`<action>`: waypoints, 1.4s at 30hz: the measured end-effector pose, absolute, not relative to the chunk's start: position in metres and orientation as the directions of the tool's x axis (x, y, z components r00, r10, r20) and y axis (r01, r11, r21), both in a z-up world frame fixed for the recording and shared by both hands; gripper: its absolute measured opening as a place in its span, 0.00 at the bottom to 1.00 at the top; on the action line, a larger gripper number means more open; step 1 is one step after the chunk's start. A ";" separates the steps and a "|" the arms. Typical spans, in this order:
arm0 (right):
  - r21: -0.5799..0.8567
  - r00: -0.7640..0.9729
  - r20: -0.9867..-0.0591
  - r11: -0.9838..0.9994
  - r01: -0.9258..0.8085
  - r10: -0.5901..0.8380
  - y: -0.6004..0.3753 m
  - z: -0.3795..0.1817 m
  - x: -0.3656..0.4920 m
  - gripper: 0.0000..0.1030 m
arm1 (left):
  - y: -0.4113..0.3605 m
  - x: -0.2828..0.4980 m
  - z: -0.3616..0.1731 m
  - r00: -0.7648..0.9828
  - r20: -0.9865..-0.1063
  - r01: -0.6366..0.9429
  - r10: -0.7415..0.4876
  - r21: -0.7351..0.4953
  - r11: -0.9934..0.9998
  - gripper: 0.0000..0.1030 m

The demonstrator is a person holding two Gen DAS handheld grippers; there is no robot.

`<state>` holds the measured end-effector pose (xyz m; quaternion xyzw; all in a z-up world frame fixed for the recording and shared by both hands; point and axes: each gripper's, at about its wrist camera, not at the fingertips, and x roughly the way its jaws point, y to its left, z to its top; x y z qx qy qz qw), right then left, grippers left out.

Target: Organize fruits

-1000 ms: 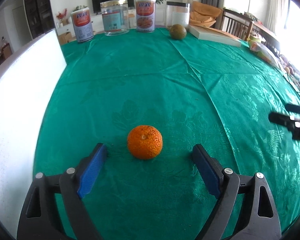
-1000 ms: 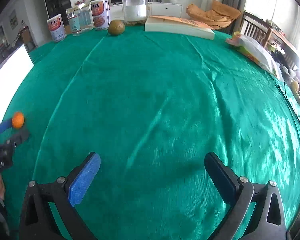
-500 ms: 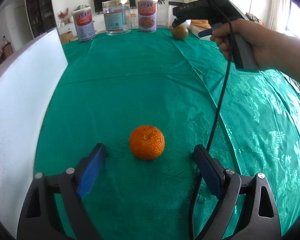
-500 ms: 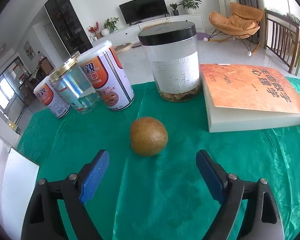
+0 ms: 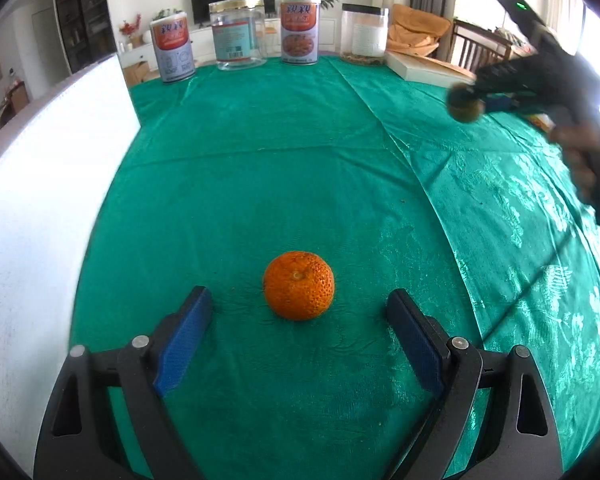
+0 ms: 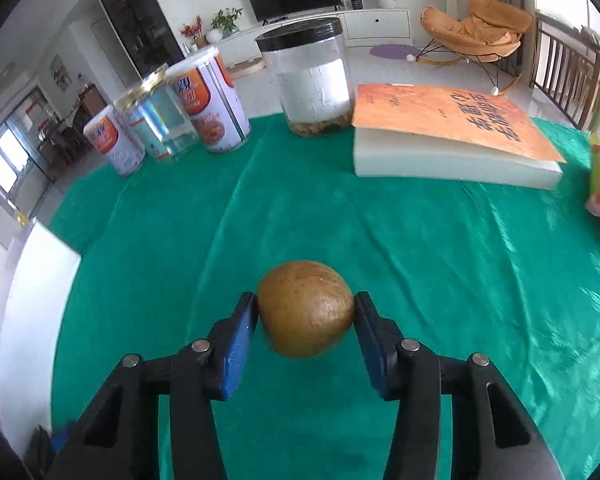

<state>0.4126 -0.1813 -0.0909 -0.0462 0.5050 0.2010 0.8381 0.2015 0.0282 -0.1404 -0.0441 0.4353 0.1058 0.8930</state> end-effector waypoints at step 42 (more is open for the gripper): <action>0.243 0.652 -0.688 0.948 -0.208 0.319 -0.236 -0.070 0.168 0.62 | 0.028 0.202 -0.141 0.599 -0.786 -0.227 0.153 0.016 0.974 0.89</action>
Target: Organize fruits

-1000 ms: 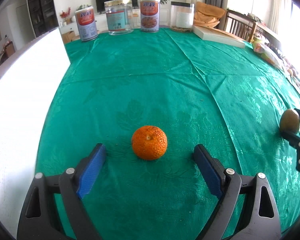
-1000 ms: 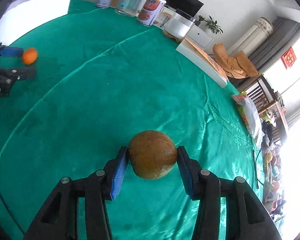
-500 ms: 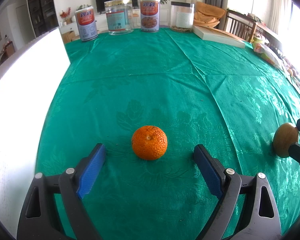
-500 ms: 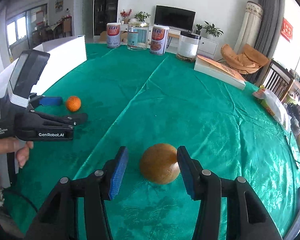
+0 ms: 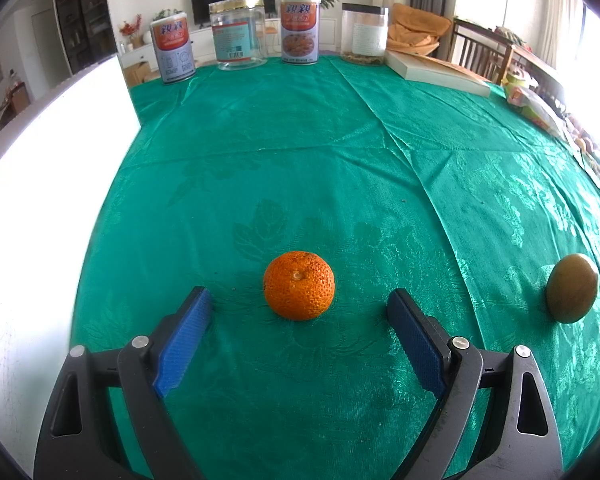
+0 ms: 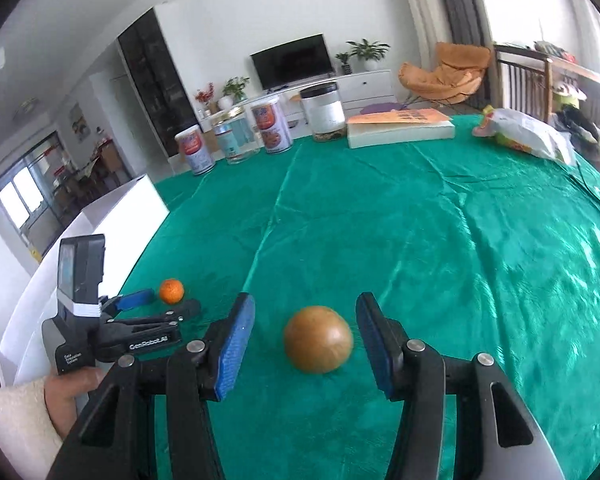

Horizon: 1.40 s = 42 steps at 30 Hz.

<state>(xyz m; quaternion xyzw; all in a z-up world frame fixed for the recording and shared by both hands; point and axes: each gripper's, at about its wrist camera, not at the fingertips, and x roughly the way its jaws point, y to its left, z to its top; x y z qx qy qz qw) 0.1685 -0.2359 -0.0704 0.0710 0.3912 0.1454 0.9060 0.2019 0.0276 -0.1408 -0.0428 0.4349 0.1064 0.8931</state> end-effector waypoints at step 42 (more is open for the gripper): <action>0.210 0.488 -0.812 0.941 -0.266 0.319 -0.189 -0.110 0.209 0.62 | 0.033 0.180 -0.117 0.606 -0.795 -0.168 -0.036 -0.173 0.971 0.27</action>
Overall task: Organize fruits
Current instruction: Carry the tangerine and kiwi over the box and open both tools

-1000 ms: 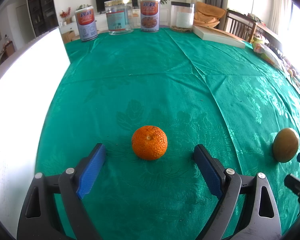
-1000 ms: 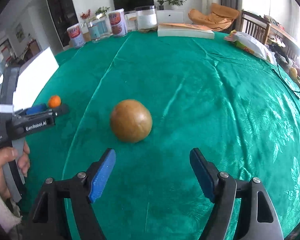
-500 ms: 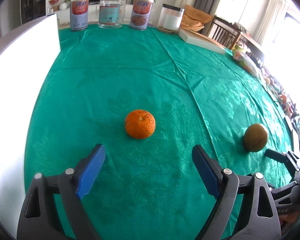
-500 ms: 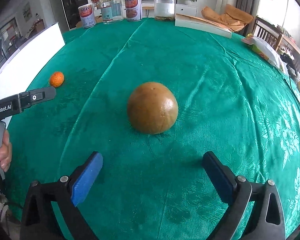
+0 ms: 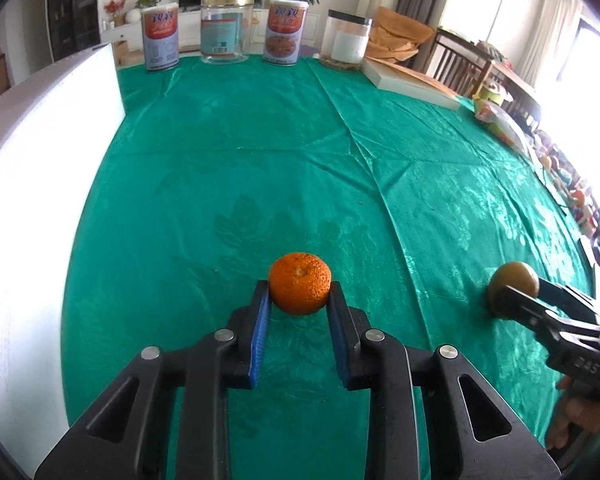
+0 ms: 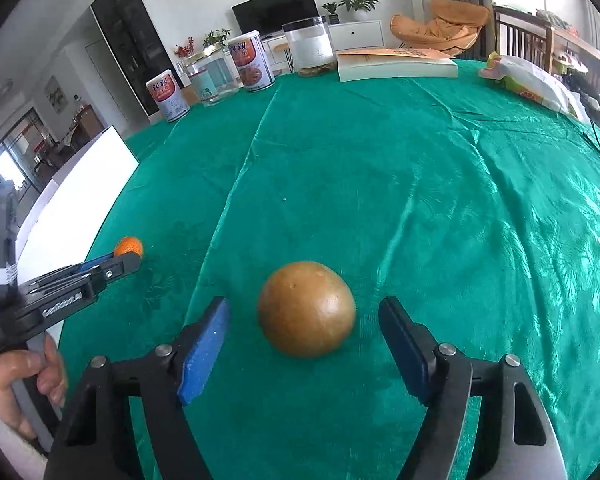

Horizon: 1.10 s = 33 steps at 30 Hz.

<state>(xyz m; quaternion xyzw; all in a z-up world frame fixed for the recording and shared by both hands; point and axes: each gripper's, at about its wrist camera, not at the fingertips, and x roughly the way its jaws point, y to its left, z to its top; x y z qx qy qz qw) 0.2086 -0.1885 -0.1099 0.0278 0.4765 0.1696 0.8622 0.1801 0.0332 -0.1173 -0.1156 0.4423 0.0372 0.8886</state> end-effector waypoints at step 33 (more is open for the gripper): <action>0.163 0.023 -0.922 0.443 -0.882 0.386 0.182 -0.050 0.041 0.48 | 0.280 0.011 -0.068 0.471 -0.878 -0.481 0.085 -0.175 0.859 0.52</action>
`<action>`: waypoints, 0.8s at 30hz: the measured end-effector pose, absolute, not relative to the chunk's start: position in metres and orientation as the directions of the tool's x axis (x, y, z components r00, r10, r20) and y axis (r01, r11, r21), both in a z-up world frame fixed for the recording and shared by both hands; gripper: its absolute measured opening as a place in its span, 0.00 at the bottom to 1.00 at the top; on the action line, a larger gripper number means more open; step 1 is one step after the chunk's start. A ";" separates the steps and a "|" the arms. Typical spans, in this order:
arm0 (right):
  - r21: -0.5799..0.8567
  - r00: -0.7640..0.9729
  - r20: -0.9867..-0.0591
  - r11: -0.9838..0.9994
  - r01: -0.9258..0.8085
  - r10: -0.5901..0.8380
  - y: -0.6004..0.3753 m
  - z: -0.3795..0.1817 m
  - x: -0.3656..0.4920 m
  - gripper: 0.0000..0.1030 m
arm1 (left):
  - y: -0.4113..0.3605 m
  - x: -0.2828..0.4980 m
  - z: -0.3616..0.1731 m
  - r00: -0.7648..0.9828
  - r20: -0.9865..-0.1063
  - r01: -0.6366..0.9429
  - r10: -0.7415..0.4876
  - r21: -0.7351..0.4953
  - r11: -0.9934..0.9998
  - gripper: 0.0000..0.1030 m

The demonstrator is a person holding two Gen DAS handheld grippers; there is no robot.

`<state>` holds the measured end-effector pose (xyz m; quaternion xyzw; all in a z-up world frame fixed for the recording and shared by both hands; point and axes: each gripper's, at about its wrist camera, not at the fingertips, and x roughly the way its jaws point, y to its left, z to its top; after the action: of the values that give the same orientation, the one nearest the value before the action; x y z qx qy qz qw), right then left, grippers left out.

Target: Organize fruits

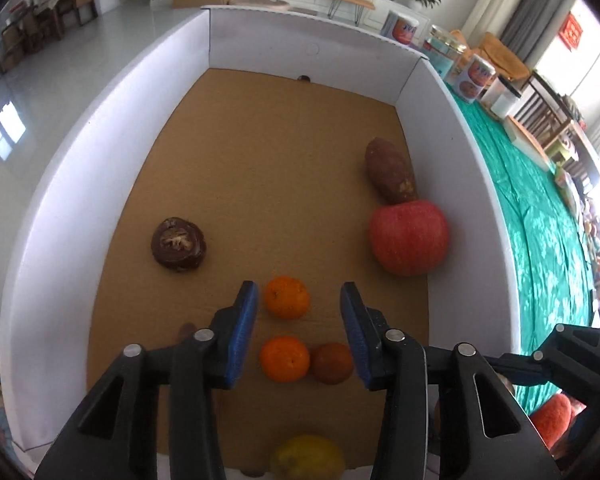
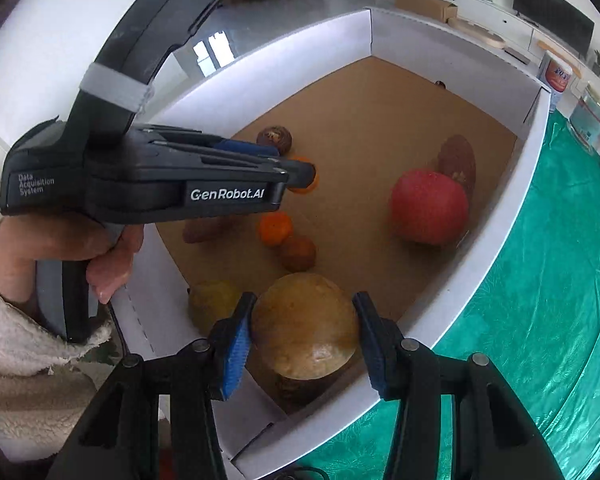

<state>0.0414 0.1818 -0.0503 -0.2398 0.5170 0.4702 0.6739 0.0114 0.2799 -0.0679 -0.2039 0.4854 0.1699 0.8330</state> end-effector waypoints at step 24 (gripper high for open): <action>0.204 0.252 -0.844 0.718 -0.666 0.474 0.107 0.023 0.031 0.95 | 0.224 -0.071 0.002 0.426 -0.773 -0.655 0.470 0.095 0.749 0.80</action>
<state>0.0308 0.1066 0.0231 -0.0976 0.4923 0.3627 0.7852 -0.0705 0.2241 0.0015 -0.1109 0.4173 0.3363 0.8369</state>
